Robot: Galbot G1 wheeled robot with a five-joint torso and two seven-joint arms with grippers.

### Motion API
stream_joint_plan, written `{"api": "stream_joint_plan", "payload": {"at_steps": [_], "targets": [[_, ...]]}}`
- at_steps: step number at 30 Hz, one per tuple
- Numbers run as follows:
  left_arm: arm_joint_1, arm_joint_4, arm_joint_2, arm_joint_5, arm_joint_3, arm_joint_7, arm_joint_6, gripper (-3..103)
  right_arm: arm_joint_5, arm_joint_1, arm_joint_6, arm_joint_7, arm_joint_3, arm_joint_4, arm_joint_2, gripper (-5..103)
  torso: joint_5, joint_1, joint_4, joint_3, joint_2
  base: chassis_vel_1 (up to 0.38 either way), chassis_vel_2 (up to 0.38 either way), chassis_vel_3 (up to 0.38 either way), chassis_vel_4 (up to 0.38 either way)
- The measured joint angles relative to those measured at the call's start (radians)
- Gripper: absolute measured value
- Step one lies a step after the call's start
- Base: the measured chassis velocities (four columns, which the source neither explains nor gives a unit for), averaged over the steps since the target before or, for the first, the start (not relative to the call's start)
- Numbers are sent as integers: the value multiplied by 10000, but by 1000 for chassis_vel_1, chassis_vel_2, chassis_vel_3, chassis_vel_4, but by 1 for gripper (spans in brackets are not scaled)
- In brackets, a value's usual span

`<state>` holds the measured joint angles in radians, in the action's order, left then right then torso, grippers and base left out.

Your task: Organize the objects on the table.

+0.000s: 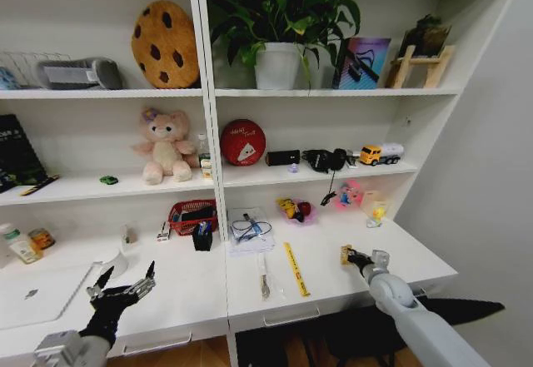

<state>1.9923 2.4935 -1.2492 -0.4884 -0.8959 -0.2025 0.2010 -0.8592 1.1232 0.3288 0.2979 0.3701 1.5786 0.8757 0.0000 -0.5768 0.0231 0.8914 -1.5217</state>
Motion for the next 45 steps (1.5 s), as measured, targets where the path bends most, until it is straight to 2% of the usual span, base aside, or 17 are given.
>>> {"api": "stream_joint_plan", "payload": {"at_steps": [8,11,14,15,17,20,22,34,36,38,39,45], "targets": [[0,0,0,0,0,0,0,100,44,-660,-241,-619,-222,196,-194,0,-1,0,2,0,0,0,0,0,0],[0,0,0,0,0,0,0,100,-162,-1520,-302,-862,-821,18,-272,0,-1,0,-1,0,0,0,0,0,0],[0,0,0,0,0,2,0,100,-640,-3363,-268,-923,-2224,-760,-149,0,0,0,-1,1,0,0,0,0,0],[0,0,0,0,0,2,0,100,-640,-3363,-268,-923,-2224,-760,-149,0,0,0,-1,1,0,0,0,0,0],[0,0,0,0,0,5,0,100,-580,-4657,-312,-990,-3125,-1566,228,0,-3,-1,-6,1,0,0,0,0,0],[0,0,0,0,0,5,0,100,-542,-5054,-345,-1011,-3390,-1905,422,0,1,-1,-6,1,0,0,0,0,0],[0,0,0,0,-1,4,0,100,-313,-5558,-471,-1021,-3656,-2570,806,0,-3,-1,-3,2,1,0,0,0,0],[0,0,0,0,1,3,0,100,910,-6600,-1262,-1737,-3856,-5485,2349,0,0,-1,1,1,0,0,0,0,0],[0,0,0,0,0,2,0,100,1164,-6947,-1559,-1965,-3856,-6199,2821,0,-2,-1,0,1,1,0,0,0,0],[0,0,0,0,0,2,0,100,1278,-7085,-1725,-2045,-3856,-6472,3004,0,-1,0,-1,1,1,0,0,0,0],[0,0,0,0,0,1,0,100,1521,-7363,-2089,-2224,-3842,-7016,3318,0,-2,-1,-6,1,1,0,0,0,0],[0,0,-1,0,1,1,0,100,1790,-7749,-2352,-2356,-3639,-7896,3701,0,-3,-1,0,0,0,0,0,0,0]]}}
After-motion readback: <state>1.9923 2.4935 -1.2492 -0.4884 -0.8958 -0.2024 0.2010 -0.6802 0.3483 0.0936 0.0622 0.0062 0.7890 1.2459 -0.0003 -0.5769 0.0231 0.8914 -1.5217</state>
